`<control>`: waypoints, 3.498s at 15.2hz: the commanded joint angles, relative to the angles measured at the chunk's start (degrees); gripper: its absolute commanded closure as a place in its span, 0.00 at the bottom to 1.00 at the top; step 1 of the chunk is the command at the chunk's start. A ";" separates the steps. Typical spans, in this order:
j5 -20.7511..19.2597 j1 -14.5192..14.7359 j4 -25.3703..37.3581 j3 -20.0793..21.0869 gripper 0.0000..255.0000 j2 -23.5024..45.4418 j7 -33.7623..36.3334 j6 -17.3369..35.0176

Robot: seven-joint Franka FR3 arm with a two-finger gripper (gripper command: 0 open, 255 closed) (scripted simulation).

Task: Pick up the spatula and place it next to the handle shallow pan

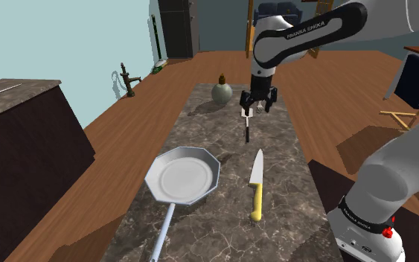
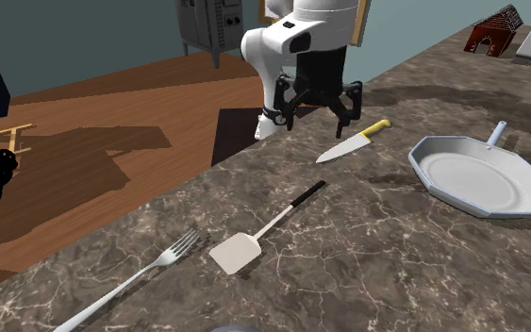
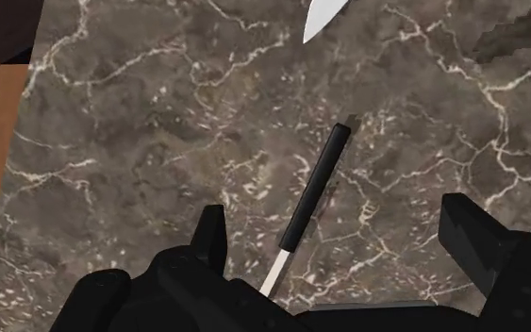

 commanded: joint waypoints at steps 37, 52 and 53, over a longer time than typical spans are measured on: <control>-4.02 -4.81 9.89 -1.47 1.00 24.50 22.11 14.02; -3.50 -4.98 15.62 -1.49 1.00 19.22 22.06 3.04; -3.48 -4.99 16.10 -1.49 1.00 18.96 22.07 2.30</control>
